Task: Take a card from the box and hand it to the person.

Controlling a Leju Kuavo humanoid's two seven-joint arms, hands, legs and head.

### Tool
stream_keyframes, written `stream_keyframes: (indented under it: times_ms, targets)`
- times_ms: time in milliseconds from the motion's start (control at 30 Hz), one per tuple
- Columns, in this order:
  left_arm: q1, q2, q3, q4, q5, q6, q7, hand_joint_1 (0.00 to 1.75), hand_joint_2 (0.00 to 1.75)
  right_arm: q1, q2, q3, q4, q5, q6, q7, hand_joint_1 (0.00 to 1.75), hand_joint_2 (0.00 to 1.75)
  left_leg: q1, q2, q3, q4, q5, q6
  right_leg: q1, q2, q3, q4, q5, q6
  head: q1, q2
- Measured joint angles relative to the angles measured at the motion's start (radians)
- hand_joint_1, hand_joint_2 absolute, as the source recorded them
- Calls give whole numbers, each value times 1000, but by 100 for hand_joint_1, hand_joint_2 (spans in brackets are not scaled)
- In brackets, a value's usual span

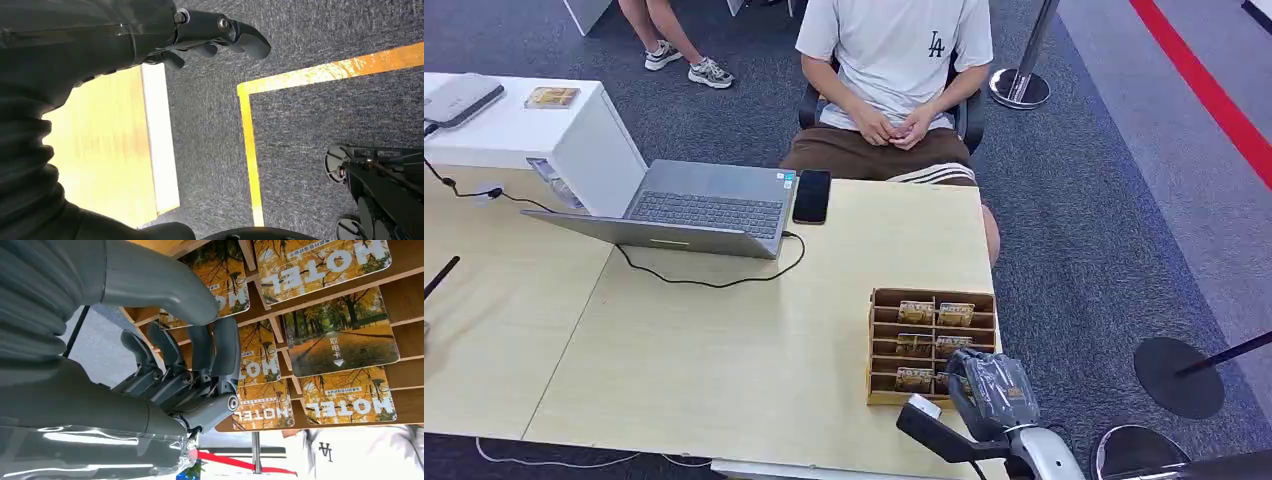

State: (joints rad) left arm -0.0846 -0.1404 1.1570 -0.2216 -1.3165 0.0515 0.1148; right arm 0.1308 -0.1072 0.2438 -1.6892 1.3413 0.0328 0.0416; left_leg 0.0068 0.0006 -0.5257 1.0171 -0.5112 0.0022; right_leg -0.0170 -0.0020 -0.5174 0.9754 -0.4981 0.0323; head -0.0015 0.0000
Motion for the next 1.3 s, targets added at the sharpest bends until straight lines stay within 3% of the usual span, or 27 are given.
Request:
stream_keyframes:
  times_ms: [1300]
  targets:
    - [0, 0, 0, 0, 0, 0, 0, 0, 175, 0, 0, 1, 0, 3, -12, -3, 157, 175, 0, 0, 0, 0, 0, 0, 0, 0, 0, 0, 0, 0, 0, 0]
